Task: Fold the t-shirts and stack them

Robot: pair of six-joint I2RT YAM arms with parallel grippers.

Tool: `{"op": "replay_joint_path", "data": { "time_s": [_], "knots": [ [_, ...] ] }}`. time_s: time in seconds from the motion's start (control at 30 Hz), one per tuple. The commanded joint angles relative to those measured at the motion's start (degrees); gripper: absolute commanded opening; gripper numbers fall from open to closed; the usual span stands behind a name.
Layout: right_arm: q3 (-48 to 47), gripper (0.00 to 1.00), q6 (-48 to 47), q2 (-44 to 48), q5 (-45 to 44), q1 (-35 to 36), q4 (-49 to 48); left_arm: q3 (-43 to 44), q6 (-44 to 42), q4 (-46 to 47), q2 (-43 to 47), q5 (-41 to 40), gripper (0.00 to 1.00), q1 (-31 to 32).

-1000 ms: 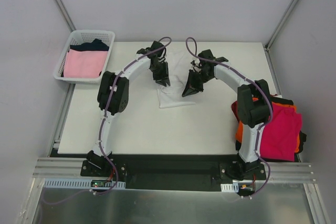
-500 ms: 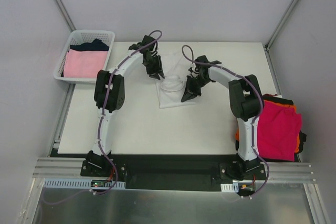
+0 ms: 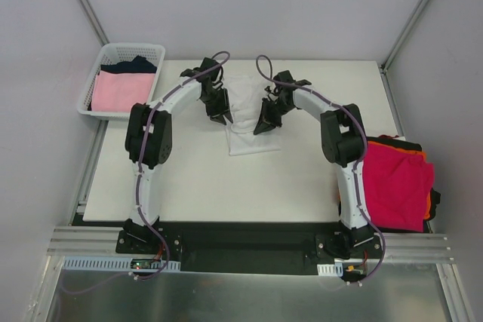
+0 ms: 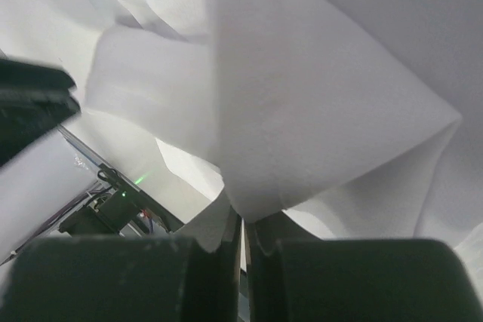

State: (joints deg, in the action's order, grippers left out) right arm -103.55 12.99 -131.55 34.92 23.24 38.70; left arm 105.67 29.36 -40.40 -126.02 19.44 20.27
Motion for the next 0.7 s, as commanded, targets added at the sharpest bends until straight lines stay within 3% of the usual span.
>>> {"op": "replay_joint_path", "data": {
  "time_s": [0.0,0.67],
  "knots": [
    [-4.38,0.05,1.07,-1.78,-0.29,0.31,-1.34,-4.59,-0.54,-0.99,8.67,1.13,0.3,1.96],
    [-19.76,0.08,9.59,-8.99,-2.31,-2.33,-5.64,-15.67,-5.28,0.32,14.4,-0.46,0.28,7.76]
  ]
}}
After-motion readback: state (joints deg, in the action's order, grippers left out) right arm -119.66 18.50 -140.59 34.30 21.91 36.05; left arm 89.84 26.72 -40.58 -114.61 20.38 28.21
